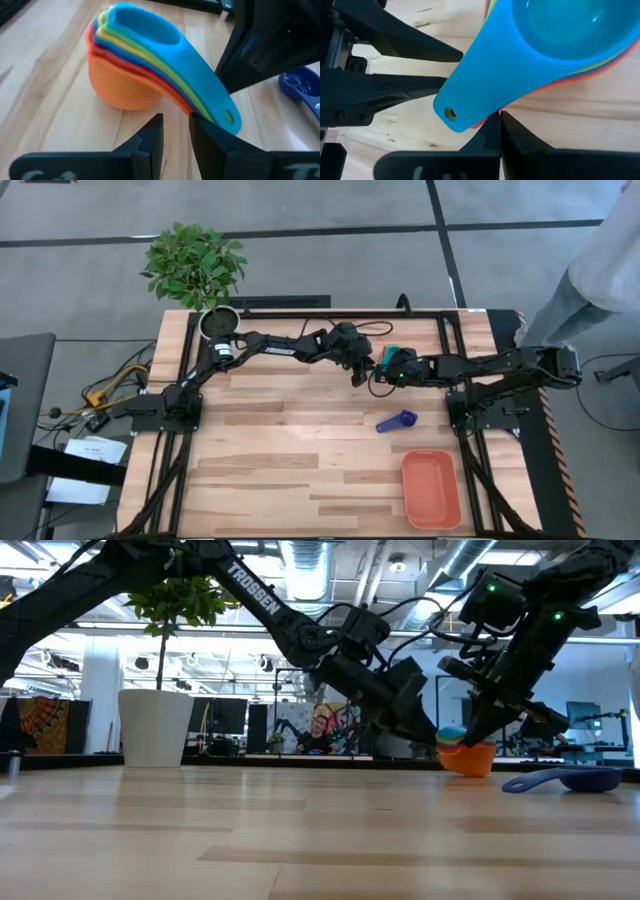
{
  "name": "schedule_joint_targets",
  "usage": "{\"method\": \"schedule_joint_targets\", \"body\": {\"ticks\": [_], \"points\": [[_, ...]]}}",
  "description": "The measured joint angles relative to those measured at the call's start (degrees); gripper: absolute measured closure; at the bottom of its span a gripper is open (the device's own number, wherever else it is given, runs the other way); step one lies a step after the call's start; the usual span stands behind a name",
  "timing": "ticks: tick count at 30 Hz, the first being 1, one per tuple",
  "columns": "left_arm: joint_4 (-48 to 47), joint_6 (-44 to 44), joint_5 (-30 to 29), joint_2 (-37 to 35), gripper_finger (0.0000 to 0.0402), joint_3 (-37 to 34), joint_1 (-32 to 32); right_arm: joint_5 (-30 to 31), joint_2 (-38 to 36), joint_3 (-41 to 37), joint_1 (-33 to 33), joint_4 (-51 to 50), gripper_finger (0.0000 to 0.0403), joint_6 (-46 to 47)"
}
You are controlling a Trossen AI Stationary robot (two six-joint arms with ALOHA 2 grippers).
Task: Nest measuring cups in basket
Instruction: Stack the light blue measuring cup on top of the green measuring cup, then stack the blue measuring cup on top of the light blue measuring cup
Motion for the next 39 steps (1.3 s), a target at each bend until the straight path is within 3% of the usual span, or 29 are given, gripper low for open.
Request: {"method": "schedule_joint_targets", "body": {"ticks": [11,22,29,39], "points": [[-6.54,-1.22,0.14,0.01,0.0320,0.00,0.80,-0.34,-1.68,-0.02,0.39,-1.22,0.0381,0.46],[-16.10,-2.57,-0.43,-2.82,0.0320,-0.07,1.63,-2.01,-10.74,-0.02,2.49,-11.48,0.0386,0.65],[-18.74,-3.74,-4.05,-7.89,0.0320,-0.02,1.21,-6.31,-15.89,0.00,8.36,-23.20,0.0338,1.97],[-18.94,-8.25,-4.62,-14.87,0.0320,-0.02,-1.40,-8.80,-12.35,0.00,19.26,-30.30,0.0275,-1.23]]}}
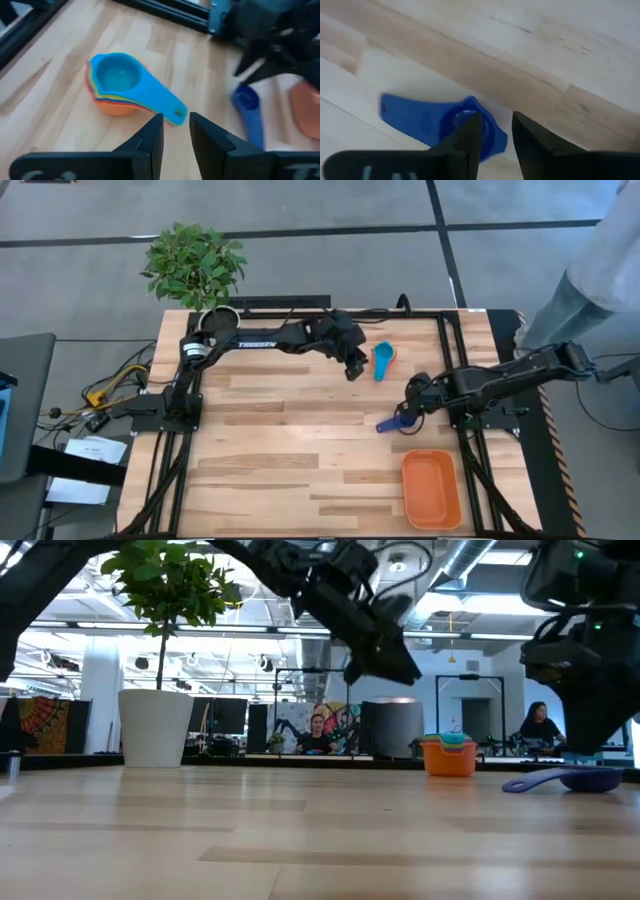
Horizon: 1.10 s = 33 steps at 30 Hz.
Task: Nest measuring cups in basket
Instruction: Stack the blue measuring cup on top of the light blue measuring cup
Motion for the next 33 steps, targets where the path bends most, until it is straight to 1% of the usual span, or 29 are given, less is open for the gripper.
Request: {"method": "schedule_joint_targets", "body": {"ticks": [2,6,10,13,19,23,28,33], "points": [[-0.93,-0.04,-0.54,-0.92,0.0320,0.00,-1.07,-0.04,1.62,0.00,0.68,0.00,0.0265,-1.87],[-4.77,0.07,-3.66,-1.88,0.0320,0.00,-3.72,-0.09,4.37,0.00,1.68,0.14,0.0251,-5.49],[-7.64,0.09,-6.03,-2.03,0.0320,0.00,-6.53,-0.11,6.17,0.00,1.92,0.30,0.0251,-7.91],[-8.89,0.94,-6.96,-2.03,0.0320,0.00,-8.58,-0.26,7.30,0.00,1.90,1.15,0.0264,-10.33],[-8.49,1.00,-9.95,-2.06,0.0320,0.00,-11.44,-0.41,8.82,-0.02,1.90,5.09,0.0306,-14.38],[-8.24,-0.80,-10.34,-2.04,0.0320,0.00,-11.82,-0.74,10.07,0.00,1.90,7.62,0.0329,-15.39],[-8.28,-3.13,-10.34,-2.03,0.0320,0.00,-11.82,-1.45,12.20,0.00,2.04,7.89,0.0357,-16.81],[-8.35,-4.50,-10.04,-2.03,0.0320,0.00,-11.90,-1.33,14.17,0.15,3.08,8.94,0.0367,-16.78]]}}
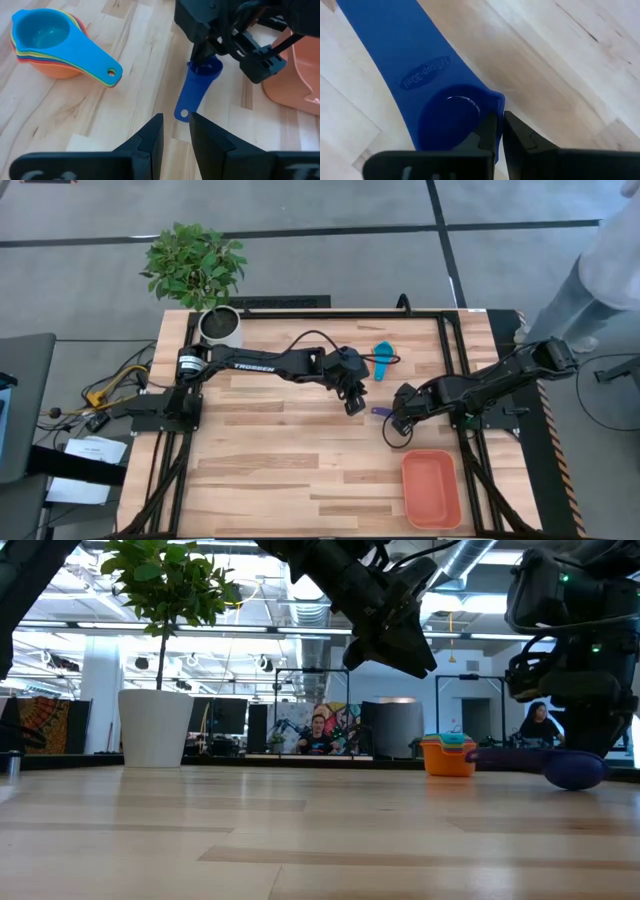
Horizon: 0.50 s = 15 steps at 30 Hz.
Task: Nest measuring cups in basket
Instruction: Stack the blue measuring cup on top of the light blue measuring cup
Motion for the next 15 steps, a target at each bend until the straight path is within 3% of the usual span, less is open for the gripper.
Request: {"method": "schedule_joint_targets", "body": {"ticks": [15], "points": [[-0.35,-0.11,0.03,0.00,0.0320,0.00,-0.12,-0.23,1.04,-0.15,0.54,2.31,0.0342,2.53]]}}
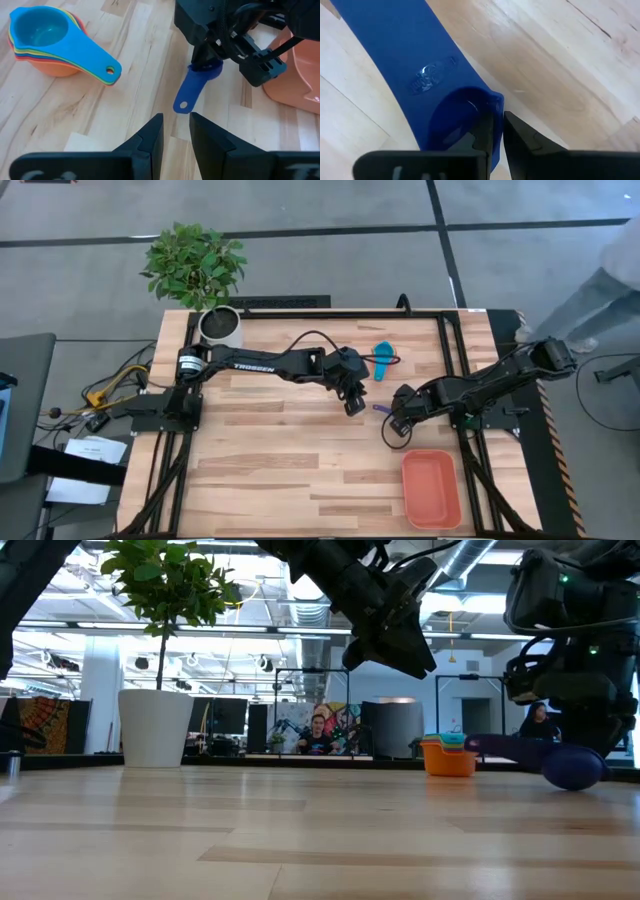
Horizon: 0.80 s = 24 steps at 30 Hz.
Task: Nest measuring cups in basket
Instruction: Stack the blue measuring cup on top of the light blue measuring cup
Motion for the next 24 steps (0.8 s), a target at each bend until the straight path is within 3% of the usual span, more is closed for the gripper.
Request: {"method": "schedule_joint_targets", "body": {"ticks": [24], "points": [[-1.36,0.02,2.84,0.00,0.0320,-0.34,0.56,-3.53,-1.05,-0.04,-0.02,9.24,0.0342,7.24]]}}
